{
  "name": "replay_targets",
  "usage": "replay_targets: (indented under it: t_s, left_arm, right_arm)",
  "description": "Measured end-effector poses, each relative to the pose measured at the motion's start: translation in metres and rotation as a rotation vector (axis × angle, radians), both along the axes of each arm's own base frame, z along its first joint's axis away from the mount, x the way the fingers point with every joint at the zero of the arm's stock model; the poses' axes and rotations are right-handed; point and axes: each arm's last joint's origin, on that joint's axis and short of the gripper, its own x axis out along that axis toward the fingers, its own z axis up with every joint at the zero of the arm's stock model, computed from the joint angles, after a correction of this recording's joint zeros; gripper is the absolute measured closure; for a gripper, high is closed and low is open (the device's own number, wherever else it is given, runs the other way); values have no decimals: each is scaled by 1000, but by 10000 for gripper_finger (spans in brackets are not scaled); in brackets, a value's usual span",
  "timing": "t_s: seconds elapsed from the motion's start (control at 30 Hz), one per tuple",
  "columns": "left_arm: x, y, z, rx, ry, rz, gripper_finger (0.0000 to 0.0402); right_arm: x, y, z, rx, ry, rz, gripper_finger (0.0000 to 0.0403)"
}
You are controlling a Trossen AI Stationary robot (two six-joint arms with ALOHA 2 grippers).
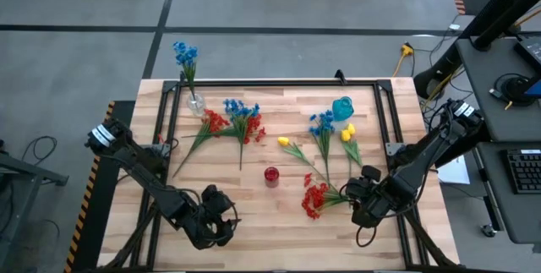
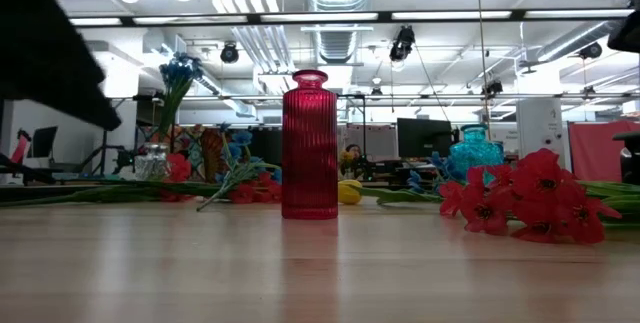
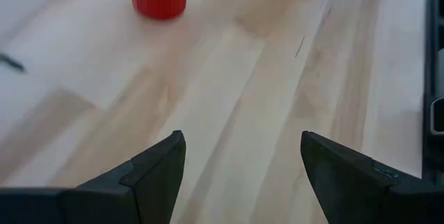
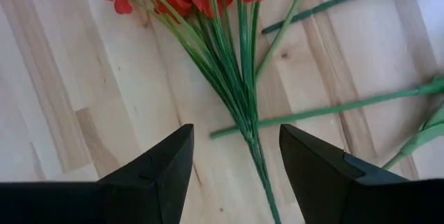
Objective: Sort flowers into vase by color
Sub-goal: Put the left yellow tulip into the blue vase
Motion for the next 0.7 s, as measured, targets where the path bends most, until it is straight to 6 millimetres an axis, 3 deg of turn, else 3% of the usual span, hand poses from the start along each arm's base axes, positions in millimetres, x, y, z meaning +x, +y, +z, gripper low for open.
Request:
replay_targets:
  t_s: [0.4, 0.7]
  left_arm:
    - [13, 19, 6, 165, -5, -30, 134]
    - [7, 34, 8, 293, 60, -3, 134]
  right_arm:
    - [8, -9, 3, -213, -156, 31, 197]
    - [41, -40, 5, -176, -197, -86, 197]
